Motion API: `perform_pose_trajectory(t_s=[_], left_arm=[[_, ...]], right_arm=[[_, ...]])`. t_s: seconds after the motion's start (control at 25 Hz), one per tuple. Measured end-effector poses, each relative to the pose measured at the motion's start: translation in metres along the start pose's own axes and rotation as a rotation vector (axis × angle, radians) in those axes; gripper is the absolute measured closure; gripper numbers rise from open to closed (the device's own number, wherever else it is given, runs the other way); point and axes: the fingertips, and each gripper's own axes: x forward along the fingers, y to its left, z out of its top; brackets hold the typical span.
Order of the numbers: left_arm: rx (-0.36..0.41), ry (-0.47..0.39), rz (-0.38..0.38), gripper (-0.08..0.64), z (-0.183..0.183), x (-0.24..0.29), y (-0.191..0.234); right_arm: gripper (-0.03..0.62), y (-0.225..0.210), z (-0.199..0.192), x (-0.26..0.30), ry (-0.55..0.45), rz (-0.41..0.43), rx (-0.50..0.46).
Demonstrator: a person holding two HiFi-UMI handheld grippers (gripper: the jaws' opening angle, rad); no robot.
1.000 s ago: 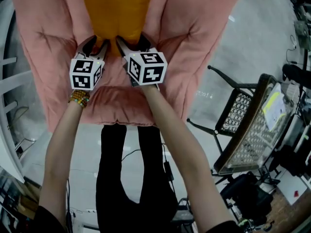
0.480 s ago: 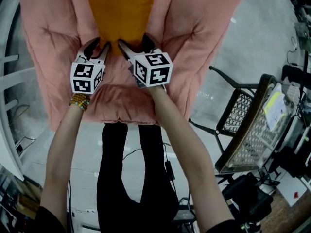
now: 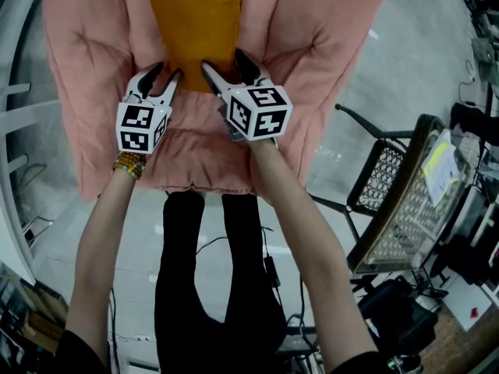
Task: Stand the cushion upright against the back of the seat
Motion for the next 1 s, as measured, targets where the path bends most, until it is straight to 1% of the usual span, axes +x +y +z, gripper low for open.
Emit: perform_pose_trajectory(t_s=[0.16, 0.28, 0.4, 0.56, 0.68, 0.72, 0.84, 0.96, 1.0], left_arm=[[-0.004, 0.005, -0.003, 0.399, -0.003, -0.004, -0.002], [0.004, -0.016, -0.010, 0.399, 0.004, -0.009, -0.004], [0.008, -0.044, -0.021, 0.399, 0.012, -0.017, -0.009], [0.031, -0.080, -0.036, 0.399, 0.031, -0.027, -0.016], [0.046, -0.115, -0.042, 0.399, 0.052, -0.040, -0.025], [0.050, -0.128, -0.041, 0.399, 0.058, -0.047, -0.028], [0.061, -0.165, -0.039, 0.399, 0.078, -0.064, -0.038], [0.059, -0.202, -0.037, 0.401, 0.101, -0.080, -0.047], [0.055, -0.211, -0.034, 0.405, 0.109, -0.086, -0.050]], right_arm=[[0.255, 0.005, 0.002, -0.003, 0.008, 0.001, -0.027], [0.255, 0.009, 0.009, -0.005, 0.000, 0.002, -0.047], [0.256, 0.017, 0.012, -0.012, -0.004, 0.001, -0.097], [0.256, 0.029, 0.024, -0.023, -0.030, 0.002, -0.170], [0.262, 0.043, 0.036, -0.037, -0.048, 0.007, -0.191], [0.273, 0.049, 0.039, -0.042, -0.052, 0.013, -0.199], [0.355, 0.066, 0.047, -0.058, -0.058, 0.029, -0.242], [0.405, 0.078, 0.061, -0.077, -0.072, 0.033, -0.287], [0.413, 0.082, 0.067, -0.085, -0.076, 0.032, -0.297]])
